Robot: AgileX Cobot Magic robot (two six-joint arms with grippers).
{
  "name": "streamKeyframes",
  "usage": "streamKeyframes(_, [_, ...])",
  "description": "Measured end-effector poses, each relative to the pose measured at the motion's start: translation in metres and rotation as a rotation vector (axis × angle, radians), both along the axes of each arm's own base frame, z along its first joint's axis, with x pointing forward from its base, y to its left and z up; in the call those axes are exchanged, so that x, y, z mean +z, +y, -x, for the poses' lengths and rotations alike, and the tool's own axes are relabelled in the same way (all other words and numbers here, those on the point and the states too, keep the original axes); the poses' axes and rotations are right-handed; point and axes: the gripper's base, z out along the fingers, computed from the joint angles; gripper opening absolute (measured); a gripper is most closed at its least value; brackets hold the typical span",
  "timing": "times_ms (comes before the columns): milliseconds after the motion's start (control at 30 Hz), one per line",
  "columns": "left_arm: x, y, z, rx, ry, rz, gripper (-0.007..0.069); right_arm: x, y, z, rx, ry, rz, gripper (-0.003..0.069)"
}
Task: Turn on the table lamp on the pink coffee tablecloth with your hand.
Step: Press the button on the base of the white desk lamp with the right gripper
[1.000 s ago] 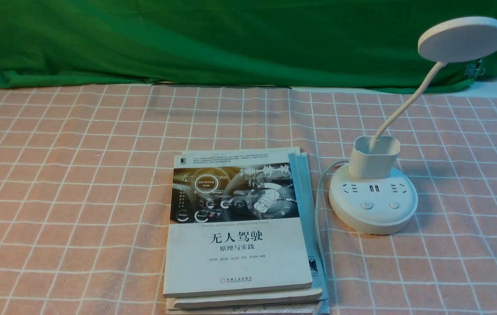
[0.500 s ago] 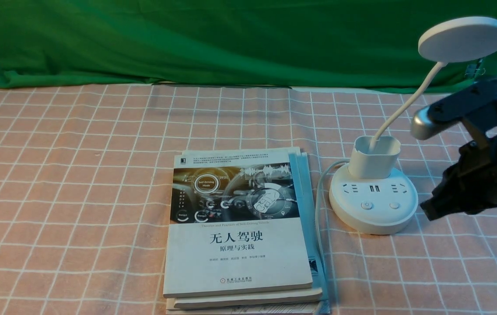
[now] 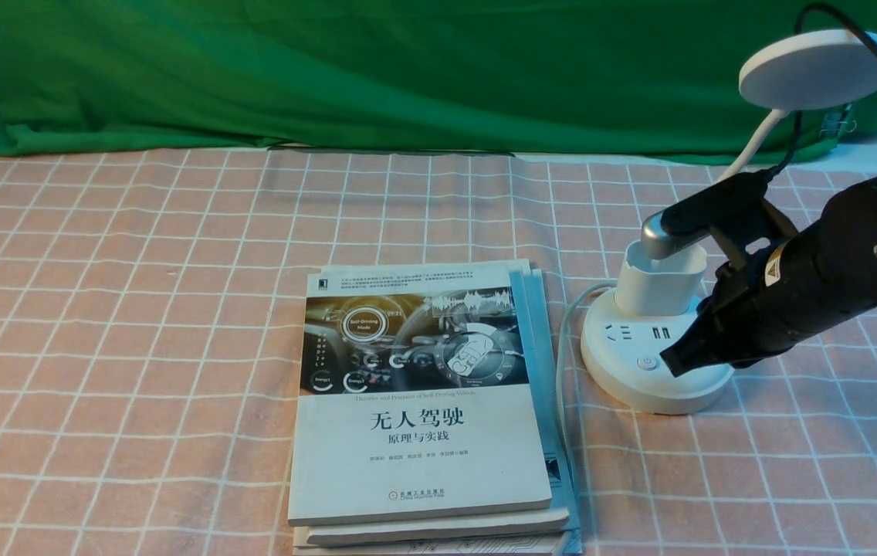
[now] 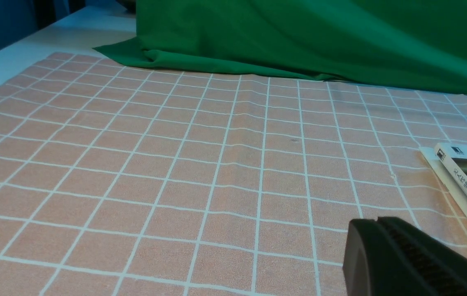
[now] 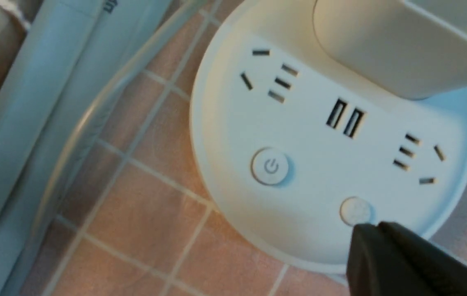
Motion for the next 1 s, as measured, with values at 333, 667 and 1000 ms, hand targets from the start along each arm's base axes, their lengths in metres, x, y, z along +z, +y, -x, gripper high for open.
streamKeyframes(333, [0.0,0.0,0.0,0.0,0.0,0.0,0.0021,-0.017,-0.005,-0.011,-0.007,-0.004,0.035,0.0034])
streamKeyframes(667, [0.0,0.0,0.0,0.0,0.0,0.0,0.0021,-0.031,-0.004,-0.015,-0.01,0.015,0.045,0.0034])
streamKeyframes(1000, [0.0,0.0,0.0,0.0,0.0,0.0,0.0021,-0.035,-0.003,-0.019,-0.008,0.018,0.047,0.0034])
